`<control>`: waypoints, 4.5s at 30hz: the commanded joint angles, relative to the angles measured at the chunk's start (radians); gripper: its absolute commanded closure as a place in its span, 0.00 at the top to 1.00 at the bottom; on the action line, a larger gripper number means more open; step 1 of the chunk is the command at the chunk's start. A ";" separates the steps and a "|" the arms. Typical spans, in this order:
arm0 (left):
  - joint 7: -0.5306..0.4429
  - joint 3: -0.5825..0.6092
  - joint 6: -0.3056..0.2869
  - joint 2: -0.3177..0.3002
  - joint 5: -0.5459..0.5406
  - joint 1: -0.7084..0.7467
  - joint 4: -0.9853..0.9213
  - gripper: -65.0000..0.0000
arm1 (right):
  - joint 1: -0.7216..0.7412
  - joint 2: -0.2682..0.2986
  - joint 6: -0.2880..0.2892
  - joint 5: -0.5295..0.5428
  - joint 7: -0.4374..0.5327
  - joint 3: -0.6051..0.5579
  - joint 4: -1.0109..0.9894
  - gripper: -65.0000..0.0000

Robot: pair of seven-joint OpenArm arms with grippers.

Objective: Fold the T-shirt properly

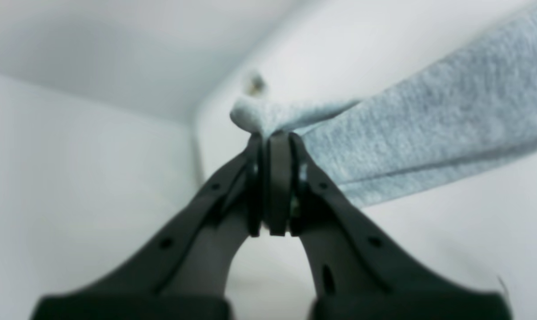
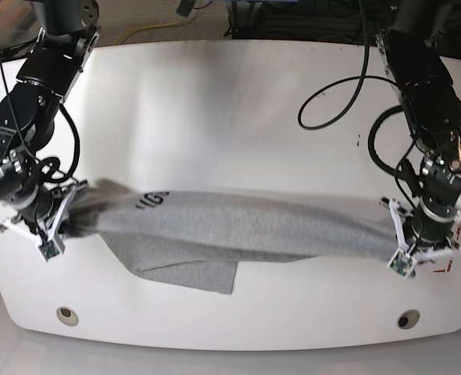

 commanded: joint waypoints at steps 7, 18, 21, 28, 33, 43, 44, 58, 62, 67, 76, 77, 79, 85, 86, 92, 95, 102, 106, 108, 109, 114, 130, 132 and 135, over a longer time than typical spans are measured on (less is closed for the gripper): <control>-0.016 -0.092 0.009 -0.004 0.005 0.213 0.018 0.00 | -0.175 -0.039 -0.001 -0.013 0.011 0.073 0.052 0.00; -0.033 -0.195 0.009 -0.007 0.006 0.451 0.015 0.00 | -0.333 -0.073 -0.001 -0.013 0.011 0.112 0.049 0.00; -0.083 -0.209 0.009 -0.007 0.008 0.500 0.012 0.00 | -0.368 -0.099 -0.001 -0.013 0.011 0.113 0.049 0.00; -0.111 -0.244 0.009 -0.007 0.008 0.606 0.011 0.01 | -0.450 -0.113 -0.001 -0.013 0.011 0.113 0.049 0.00; -0.111 -0.247 0.009 -0.007 0.009 0.647 0.009 0.34 | -0.485 -0.113 -0.001 -0.013 0.011 0.113 0.046 0.12; -0.109 -0.275 0.009 -0.007 0.003 0.700 0.001 0.68 | -0.500 -0.113 -0.001 0.009 -0.009 0.268 0.072 0.67; -0.109 -0.295 0.009 -0.005 -0.005 0.704 0.014 0.67 | -0.503 -0.111 -0.001 0.040 -0.017 0.291 0.085 0.70; -0.109 -0.454 0.009 0.004 -0.339 0.674 0.003 0.60 | -0.443 -0.083 -0.001 0.267 -0.059 0.196 0.088 0.71; -0.109 -0.394 0.009 0.047 -0.311 0.658 0.001 0.60 | -0.388 -0.083 -0.001 0.268 -0.059 0.115 0.034 0.71; -0.112 -0.338 0.009 0.091 -0.248 0.657 0.000 0.60 | -0.295 -0.085 -0.001 0.268 -0.059 0.090 -0.072 0.71; -0.116 -0.330 0.009 0.124 -0.147 0.657 -0.077 0.59 | -0.210 -0.077 -0.001 0.267 -0.001 0.015 -0.238 0.70; -0.116 -0.331 0.009 0.122 -0.147 0.657 -0.083 0.59 | -0.206 -0.080 -0.001 0.267 0.000 0.003 -0.239 0.70; -0.116 -0.331 0.009 0.119 -0.149 0.657 -0.094 0.59 | -0.206 -0.083 -0.001 0.267 0.005 -0.011 -0.241 0.70; -0.116 -0.331 0.009 0.116 -0.149 0.657 -0.115 0.59 | -0.210 -0.080 -0.001 0.267 0.089 -0.068 -0.242 0.70; -0.116 -0.331 0.009 0.116 -0.149 0.657 -0.115 0.59 | -0.210 -0.077 -0.001 0.267 0.104 -0.075 -0.245 0.70; -0.116 -0.327 0.009 0.116 -0.149 0.657 -0.115 0.59 | -0.199 -0.073 -0.001 0.253 0.132 -0.092 -0.310 0.70; -0.116 -0.325 0.009 0.116 -0.149 0.657 -0.115 0.59 | -0.189 -0.073 -0.001 0.182 0.149 -0.092 -0.313 0.70; -0.116 -0.325 0.009 0.116 -0.149 0.657 -0.115 0.59 | -0.192 -0.083 -0.001 0.078 0.184 -0.094 -0.314 0.70; -0.116 -0.325 0.009 0.116 -0.149 0.657 -0.115 0.59 | -0.196 -0.083 -0.001 0.078 0.186 -0.094 -0.314 0.70; -0.116 -0.325 0.009 0.116 -0.149 0.657 -0.115 0.59 | -0.199 -0.083 -0.001 0.078 0.186 -0.094 -0.314 0.68; -0.116 -0.325 0.009 0.116 -0.149 0.657 -0.115 0.59 | -0.206 -0.085 -0.001 0.078 0.186 -0.094 -0.314 0.64; -0.116 -0.325 0.009 0.116 -0.149 0.657 -0.115 0.59 | -0.209 -0.105 -0.001 0.080 0.186 -0.095 -0.314 0.48; -0.116 -0.325 0.009 0.116 -0.149 0.657 -0.115 0.59 | -0.207 -0.113 -0.001 0.072 0.189 -0.095 -0.313 0.21; -0.116 -0.325 0.009 0.116 -0.149 0.657 -0.115 0.59 | -0.206 -0.111 -0.001 0.072 0.189 -0.095 -0.313 0.17; -0.116 -0.325 0.009 0.116 -0.149 0.657 -0.115 0.59 | -0.206 -0.111 -0.001 0.070 0.189 -0.095 -0.313 0.15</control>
